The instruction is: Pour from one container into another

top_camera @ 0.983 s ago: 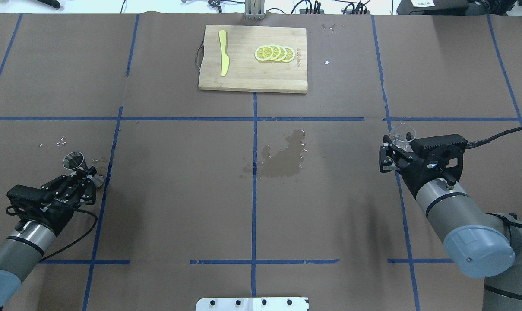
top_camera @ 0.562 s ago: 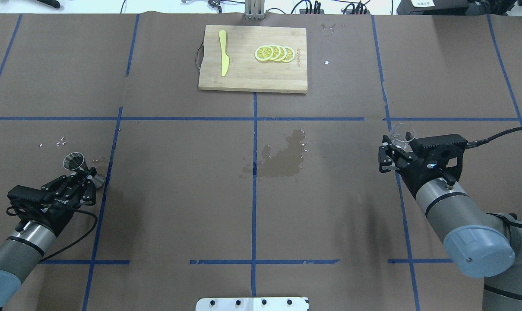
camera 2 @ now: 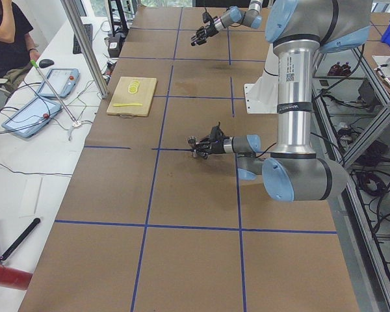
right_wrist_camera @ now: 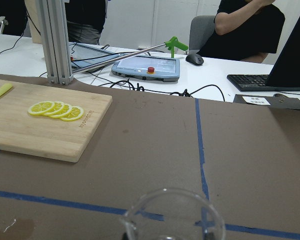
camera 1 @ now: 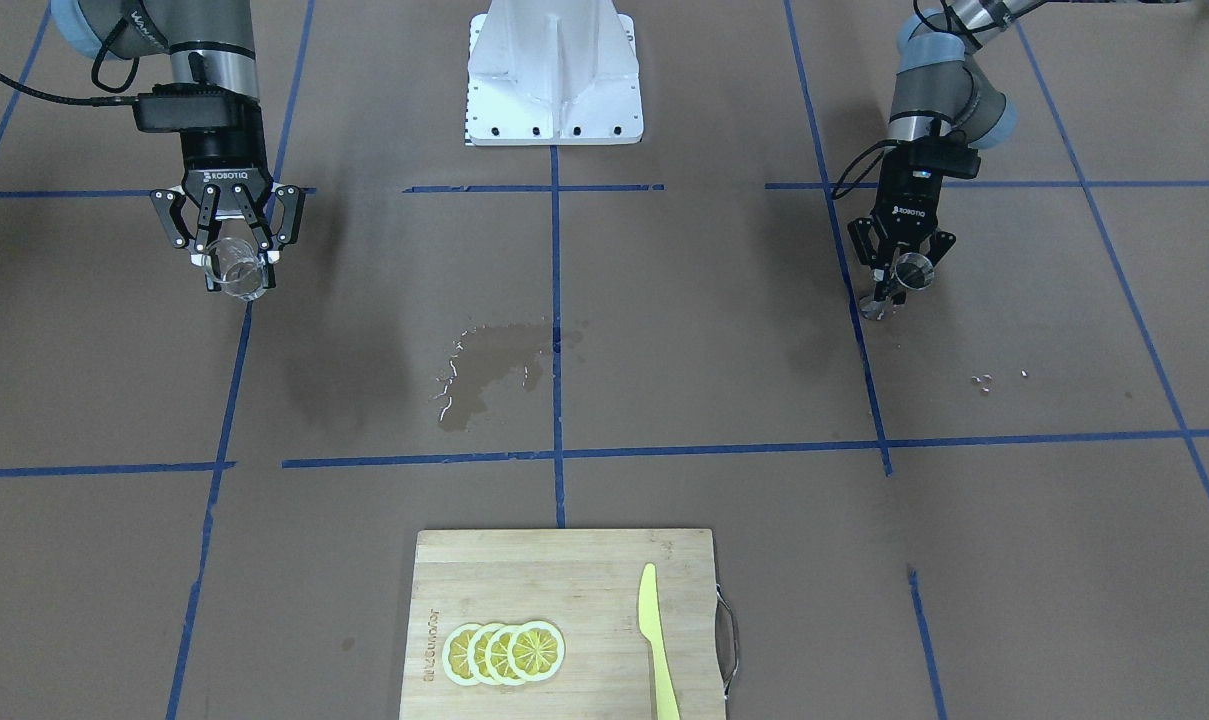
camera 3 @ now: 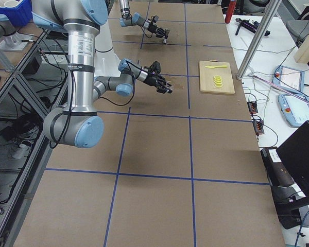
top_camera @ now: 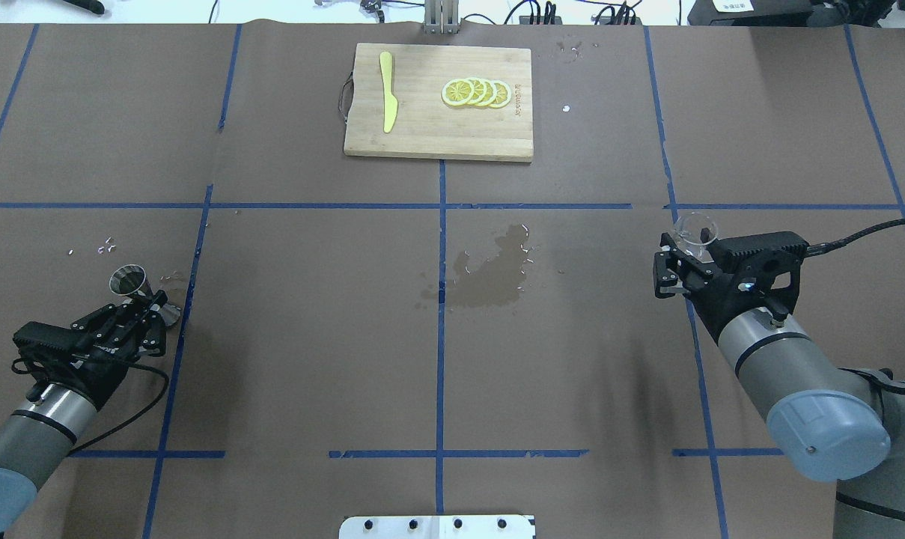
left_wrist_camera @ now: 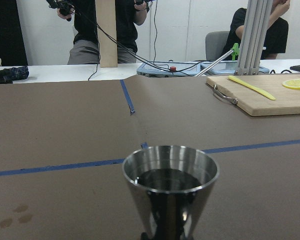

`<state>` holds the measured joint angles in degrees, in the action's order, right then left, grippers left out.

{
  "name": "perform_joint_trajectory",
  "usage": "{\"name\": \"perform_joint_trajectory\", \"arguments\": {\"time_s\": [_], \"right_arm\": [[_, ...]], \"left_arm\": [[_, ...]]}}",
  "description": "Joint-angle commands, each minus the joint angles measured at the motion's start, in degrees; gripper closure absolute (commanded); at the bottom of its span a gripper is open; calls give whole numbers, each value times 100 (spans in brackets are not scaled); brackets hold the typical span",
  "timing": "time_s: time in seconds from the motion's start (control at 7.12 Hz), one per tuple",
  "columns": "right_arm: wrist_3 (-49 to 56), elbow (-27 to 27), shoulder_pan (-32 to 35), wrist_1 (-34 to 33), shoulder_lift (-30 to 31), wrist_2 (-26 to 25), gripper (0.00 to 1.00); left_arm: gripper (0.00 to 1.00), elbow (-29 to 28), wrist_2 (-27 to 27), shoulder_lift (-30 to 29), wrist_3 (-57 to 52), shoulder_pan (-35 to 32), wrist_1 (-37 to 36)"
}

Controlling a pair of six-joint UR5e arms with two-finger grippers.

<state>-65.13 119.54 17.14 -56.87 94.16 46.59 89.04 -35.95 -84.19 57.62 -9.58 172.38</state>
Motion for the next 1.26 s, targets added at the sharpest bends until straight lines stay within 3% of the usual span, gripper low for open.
{"name": "perform_joint_trajectory", "arguments": {"time_s": [0.0,0.28,0.42,0.56,0.84,1.12], "right_arm": [[0,-1,0,0,-29,0,100],[0,8,0,0,-38,0,100],[0,-1,0,0,-64,0,100],[0,-1,0,0,-64,0,100],[0,8,0,0,-73,0,100],[0,8,0,0,-134,8,100]], "left_arm": [[51,-1,0,8,-83,0,-3],[50,17,0,-1,-101,0,-3],[36,17,0,8,-101,0,-3],[0,43,-35,-1,-93,0,6],[0,104,-507,130,-101,-9,14],[0,559,-1331,717,-320,-18,15]]}}
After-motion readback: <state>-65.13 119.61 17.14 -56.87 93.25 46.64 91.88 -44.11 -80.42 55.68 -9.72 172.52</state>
